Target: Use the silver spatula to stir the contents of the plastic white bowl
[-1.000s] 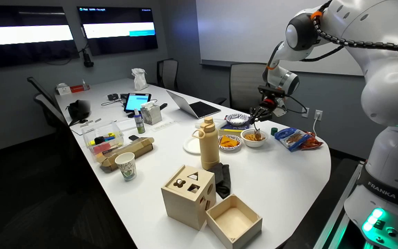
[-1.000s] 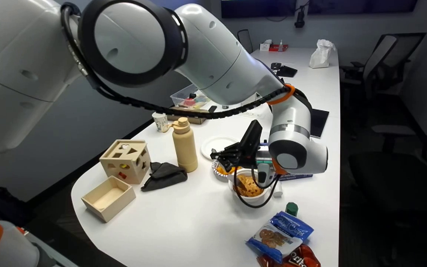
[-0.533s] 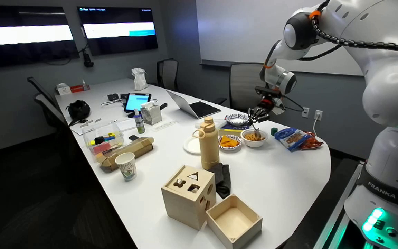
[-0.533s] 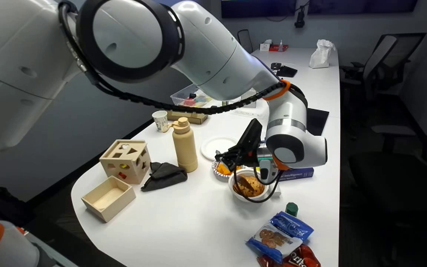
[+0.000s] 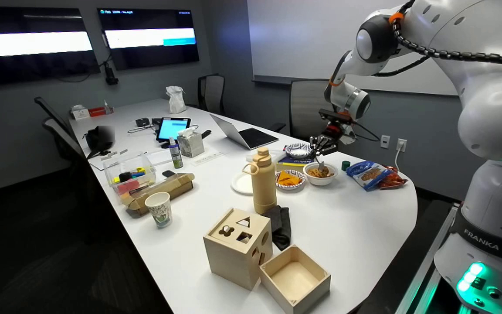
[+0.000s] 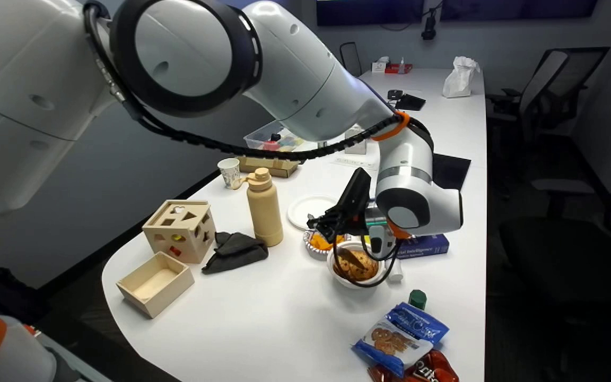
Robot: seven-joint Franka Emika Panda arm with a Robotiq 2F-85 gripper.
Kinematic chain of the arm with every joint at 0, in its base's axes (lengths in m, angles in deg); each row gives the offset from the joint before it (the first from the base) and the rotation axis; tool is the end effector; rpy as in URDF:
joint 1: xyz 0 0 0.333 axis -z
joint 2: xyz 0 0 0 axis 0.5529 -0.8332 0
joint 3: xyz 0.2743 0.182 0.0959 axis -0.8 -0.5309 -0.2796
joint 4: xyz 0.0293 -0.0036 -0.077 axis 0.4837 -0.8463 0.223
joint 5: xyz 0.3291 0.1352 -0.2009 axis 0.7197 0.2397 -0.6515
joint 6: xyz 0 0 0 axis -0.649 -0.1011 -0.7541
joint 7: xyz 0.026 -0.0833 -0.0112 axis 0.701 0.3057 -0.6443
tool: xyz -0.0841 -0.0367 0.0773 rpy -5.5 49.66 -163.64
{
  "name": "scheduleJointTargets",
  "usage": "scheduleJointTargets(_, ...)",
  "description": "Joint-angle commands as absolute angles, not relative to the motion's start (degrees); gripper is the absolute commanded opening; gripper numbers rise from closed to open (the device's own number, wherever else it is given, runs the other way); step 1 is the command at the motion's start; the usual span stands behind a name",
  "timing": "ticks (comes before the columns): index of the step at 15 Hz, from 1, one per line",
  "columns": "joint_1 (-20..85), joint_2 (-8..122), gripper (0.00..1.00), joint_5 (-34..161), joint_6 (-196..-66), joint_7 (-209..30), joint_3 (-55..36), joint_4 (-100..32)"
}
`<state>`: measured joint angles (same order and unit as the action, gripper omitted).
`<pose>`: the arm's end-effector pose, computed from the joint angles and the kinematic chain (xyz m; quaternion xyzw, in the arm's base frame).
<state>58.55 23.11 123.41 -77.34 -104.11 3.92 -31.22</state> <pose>0.5448 -0.3191 0.1253 -0.6249 0.5670 0.3466 0.4099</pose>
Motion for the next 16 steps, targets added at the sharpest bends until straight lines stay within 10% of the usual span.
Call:
scheduleJointTargets(1, 59.17, 24.19, 0.01, 122.98, -76.65, -101.2, 3.16, -31.0)
scheduleJointTargets(16, 61.04, 22.14, 0.01, 123.01, -65.71, -101.57, 2.86, -29.11)
